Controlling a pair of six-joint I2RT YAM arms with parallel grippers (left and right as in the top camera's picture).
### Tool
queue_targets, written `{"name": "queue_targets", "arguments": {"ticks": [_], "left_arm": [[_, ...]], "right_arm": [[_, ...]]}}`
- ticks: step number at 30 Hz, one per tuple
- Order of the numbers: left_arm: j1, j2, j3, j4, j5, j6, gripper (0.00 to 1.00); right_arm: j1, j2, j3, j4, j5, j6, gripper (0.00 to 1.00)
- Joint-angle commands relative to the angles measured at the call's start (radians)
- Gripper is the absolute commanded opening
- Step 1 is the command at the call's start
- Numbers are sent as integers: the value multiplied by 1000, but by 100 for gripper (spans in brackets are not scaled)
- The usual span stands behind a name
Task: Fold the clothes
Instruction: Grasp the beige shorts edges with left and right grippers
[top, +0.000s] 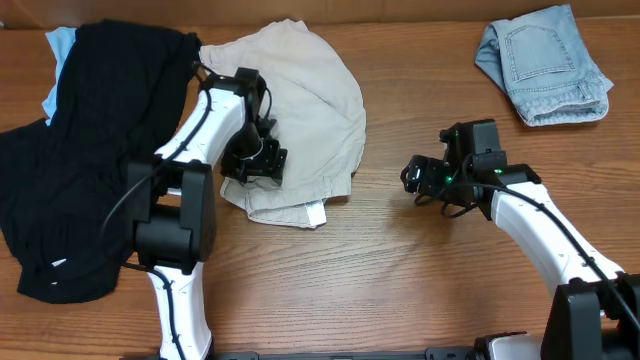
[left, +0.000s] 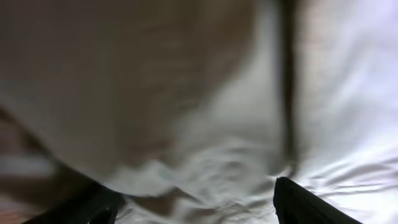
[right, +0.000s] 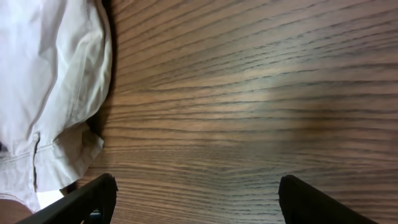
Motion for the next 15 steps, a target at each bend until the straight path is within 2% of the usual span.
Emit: {"name": "queue_targets", "arguments": {"ticks": [1, 8, 10, 11, 12, 13, 14, 15], "left_arm": [[35, -14, -12, -31, -33, -32, 80], [35, -17, -37, -96, -25, -19, 80], [29, -17, -59, -88, -27, -17, 75], [27, -17, -70, -78, -26, -17, 66], [28, -17, -76, -69, -26, -17, 46], [28, -17, -78, -63, -26, -17, 15], [28, -17, -77, -57, -25, -17, 5], [29, -18, -74, -51, -24, -18, 4]], "right_arm": [[-3, -8, 28, 4, -18, 4, 87], [-3, -8, 28, 8, -18, 4, 87], [-3, -8, 28, 7, -18, 4, 87], [-3, -8, 28, 7, -18, 4, 87], [-3, -8, 28, 8, -18, 4, 87], [-3, -8, 28, 8, -18, 4, 87], [-3, -8, 28, 8, -18, 4, 87], [-3, -8, 28, 8, -18, 4, 87]]}}
